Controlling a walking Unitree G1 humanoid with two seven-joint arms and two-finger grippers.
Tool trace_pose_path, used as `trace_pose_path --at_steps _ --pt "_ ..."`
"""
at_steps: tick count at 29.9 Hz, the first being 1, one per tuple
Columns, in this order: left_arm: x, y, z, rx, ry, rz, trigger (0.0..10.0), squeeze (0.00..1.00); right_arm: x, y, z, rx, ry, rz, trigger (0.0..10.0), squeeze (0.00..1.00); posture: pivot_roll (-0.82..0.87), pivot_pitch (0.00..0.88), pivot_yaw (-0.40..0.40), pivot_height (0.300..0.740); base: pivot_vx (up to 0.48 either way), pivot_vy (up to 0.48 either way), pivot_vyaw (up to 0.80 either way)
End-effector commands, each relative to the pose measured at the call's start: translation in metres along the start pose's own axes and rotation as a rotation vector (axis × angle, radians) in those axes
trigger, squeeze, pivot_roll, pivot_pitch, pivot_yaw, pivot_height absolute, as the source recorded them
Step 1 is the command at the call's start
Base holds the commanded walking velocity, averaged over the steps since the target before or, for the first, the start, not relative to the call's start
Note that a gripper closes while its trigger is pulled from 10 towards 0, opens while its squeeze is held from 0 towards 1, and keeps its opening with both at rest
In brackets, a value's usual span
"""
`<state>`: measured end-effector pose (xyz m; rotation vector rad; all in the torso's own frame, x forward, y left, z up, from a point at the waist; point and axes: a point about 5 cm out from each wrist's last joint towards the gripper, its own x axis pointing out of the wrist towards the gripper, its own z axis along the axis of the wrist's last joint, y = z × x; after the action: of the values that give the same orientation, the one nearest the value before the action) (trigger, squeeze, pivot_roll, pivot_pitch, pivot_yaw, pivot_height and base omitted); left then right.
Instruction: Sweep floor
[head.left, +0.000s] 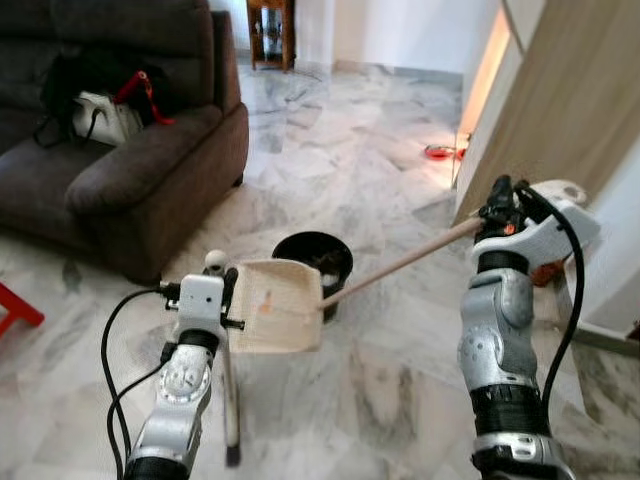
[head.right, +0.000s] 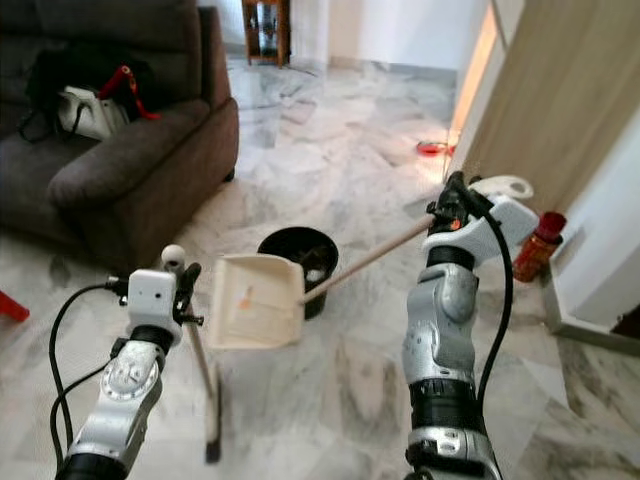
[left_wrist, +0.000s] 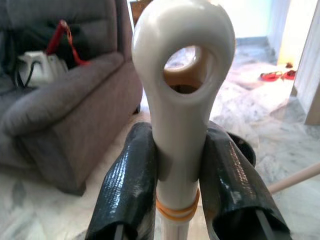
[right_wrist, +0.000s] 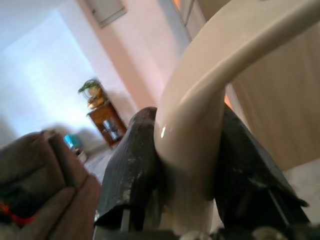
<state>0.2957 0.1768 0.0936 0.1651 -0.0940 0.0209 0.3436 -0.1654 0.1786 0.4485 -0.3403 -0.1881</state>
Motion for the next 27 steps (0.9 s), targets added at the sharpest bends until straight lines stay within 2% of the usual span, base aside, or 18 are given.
trace_pose_path --at_steps 1,6,9,22,27 --pt "0.007 -0.0028 0.016 0.018 -0.069 -0.011 10.0 0.0 0.0056 -0.0025 0.0177 0.033 -0.077 -0.01 10.0 0.0 0.11 0.0 -0.03 0.74 0.394 0.0 0.0" --pt "0.0078 -0.0033 0.0165 0.019 -0.072 -0.015 10.0 0.0 0.0053 -0.0011 0.0157 0.026 -0.07 0.0 10.0 0.0 0.1 0.0 -0.028 0.74 0.395 0.0 0.35" --pt "0.0085 -0.0055 0.018 0.017 -0.077 -0.022 10.0 0.0 0.0053 -0.0007 0.0145 0.057 -0.063 0.0 10.0 0.0 0.1 0.0 -0.027 0.74 0.396 0.0 0.0" --pt "0.0088 -0.0065 0.0192 0.014 -0.085 -0.035 10.0 0.0 0.0052 0.0036 0.015 0.037 -0.069 0.024 10.0 0.0 0.11 0.0 -0.028 0.74 0.402 0.0 0.0" --pt "0.0097 -0.0061 0.0201 0.015 -0.088 -0.034 10.0 0.0 0.0061 0.0057 0.0154 0.049 -0.071 0.031 10.0 0.0 0.12 0.0 -0.029 0.74 0.407 0.0 0.44"
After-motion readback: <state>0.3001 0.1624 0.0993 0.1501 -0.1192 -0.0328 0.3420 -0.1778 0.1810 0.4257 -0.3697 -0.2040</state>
